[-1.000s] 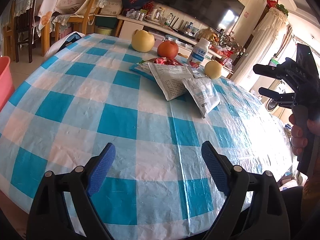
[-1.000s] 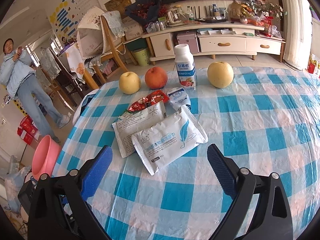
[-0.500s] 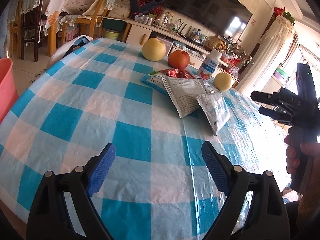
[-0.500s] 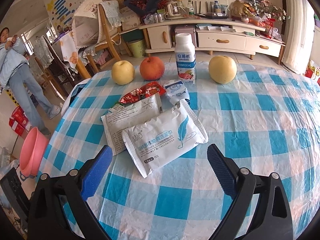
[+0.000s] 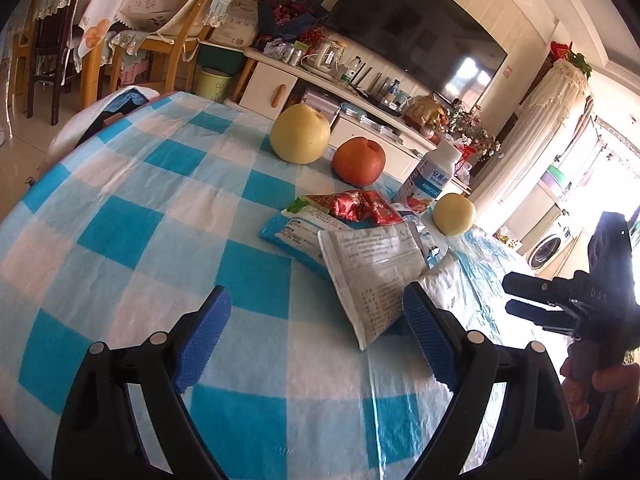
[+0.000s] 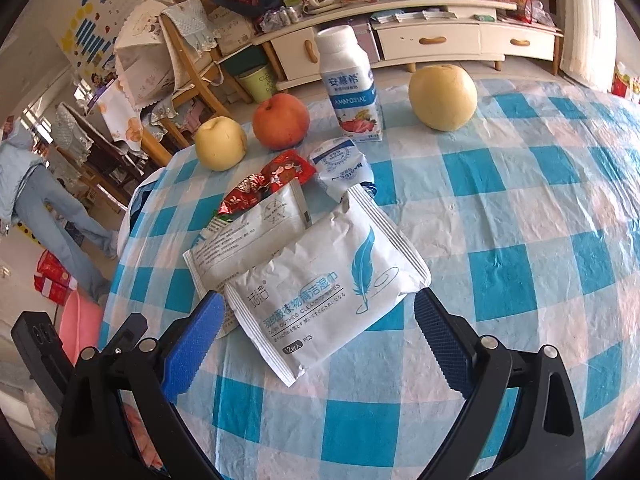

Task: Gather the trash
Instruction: 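Lower the left tool to the grey packet while the right tool approaches the white wipes packet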

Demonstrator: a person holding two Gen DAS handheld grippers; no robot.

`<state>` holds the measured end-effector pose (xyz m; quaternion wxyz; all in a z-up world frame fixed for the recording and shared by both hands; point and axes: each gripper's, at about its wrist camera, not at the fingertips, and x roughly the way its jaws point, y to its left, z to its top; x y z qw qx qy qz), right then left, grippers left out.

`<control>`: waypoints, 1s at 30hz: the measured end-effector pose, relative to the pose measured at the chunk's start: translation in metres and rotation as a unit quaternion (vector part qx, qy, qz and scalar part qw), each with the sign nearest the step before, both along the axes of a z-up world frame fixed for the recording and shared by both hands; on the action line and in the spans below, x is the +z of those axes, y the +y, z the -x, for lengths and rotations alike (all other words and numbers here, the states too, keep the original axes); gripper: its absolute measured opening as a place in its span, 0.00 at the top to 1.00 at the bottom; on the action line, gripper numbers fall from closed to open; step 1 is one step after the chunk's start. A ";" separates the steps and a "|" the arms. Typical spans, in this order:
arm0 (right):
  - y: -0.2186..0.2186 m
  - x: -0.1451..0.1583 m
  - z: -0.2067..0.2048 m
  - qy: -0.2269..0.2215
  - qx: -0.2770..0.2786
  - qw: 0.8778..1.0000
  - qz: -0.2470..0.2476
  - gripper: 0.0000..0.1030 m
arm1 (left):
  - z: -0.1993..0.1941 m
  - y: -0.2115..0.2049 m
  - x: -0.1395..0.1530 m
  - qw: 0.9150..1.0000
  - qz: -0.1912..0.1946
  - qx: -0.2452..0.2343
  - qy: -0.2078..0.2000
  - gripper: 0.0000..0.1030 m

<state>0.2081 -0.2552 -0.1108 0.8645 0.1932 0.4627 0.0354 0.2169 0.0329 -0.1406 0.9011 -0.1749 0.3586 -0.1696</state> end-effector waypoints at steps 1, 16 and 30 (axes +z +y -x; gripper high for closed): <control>-0.003 -0.003 -0.001 0.004 -0.006 1.000 -0.004 0.08 | -0.007 -0.005 -0.001 1.000 0.002 -0.002 -0.003 0.14; -0.017 -0.038 -0.018 0.060 -0.032 0.996 -0.060 0.26 | -0.040 -0.053 -0.016 0.995 0.059 -0.073 0.022 0.14; -0.023 -0.022 -0.028 0.013 -0.009 0.997 0.075 0.14 | 0.005 -0.133 -0.026 0.965 0.073 -0.245 0.060 0.14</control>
